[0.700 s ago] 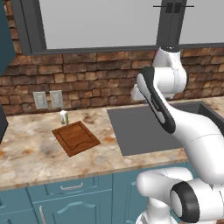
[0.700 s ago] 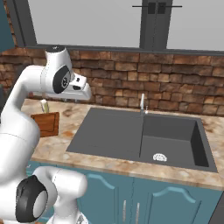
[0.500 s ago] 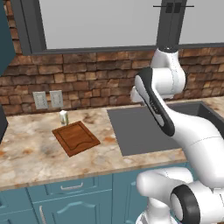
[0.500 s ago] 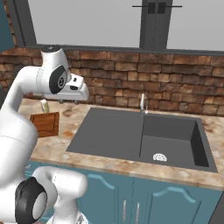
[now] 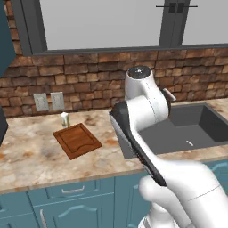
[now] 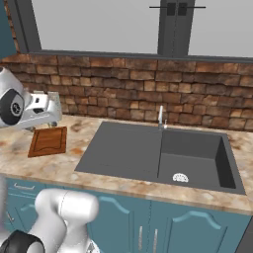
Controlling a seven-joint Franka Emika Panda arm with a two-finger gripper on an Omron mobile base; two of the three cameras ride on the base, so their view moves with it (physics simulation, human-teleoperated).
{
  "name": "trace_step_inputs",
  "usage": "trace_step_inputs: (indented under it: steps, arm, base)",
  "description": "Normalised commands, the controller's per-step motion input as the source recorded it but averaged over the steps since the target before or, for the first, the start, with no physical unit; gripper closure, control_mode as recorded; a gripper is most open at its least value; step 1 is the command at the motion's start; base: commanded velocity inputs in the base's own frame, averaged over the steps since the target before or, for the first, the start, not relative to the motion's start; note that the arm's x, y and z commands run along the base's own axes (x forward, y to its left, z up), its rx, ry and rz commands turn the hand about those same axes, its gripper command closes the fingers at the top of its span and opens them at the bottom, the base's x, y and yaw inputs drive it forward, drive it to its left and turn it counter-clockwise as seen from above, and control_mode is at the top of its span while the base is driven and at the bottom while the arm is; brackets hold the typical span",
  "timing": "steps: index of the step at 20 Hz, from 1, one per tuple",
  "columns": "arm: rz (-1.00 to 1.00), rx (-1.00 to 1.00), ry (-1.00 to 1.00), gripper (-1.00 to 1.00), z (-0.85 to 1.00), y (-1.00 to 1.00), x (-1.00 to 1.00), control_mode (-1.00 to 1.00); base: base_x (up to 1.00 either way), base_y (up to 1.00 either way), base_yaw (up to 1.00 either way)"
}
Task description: Open the drawer on the left and place the cutting tools on the cutting board.
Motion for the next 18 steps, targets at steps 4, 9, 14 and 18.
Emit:
trace_step_inputs:
  steps: [4, 9, 14, 18]
  arm:
    - [0.13, -0.17, -0.06, -1.00, -0.17, 0.92, -0.68, -1.00]
    - [0.13, -0.18, 0.00, -1.00, -0.22, 0.87, -0.62, -1.00]
    - [0.17, -0.20, -0.05, -1.00, -0.37, 0.80, -0.66, -1.00]
    - [0.30, -0.21, -0.09, -1.00, -0.66, 0.69, -0.59, -1.00]
  base:
    - [0.00, 0.00, 0.00]
    - [0.00, 0.00, 0.00]
    - [0.00, 0.00, 0.00]
    - [0.00, 0.00, 0.00]
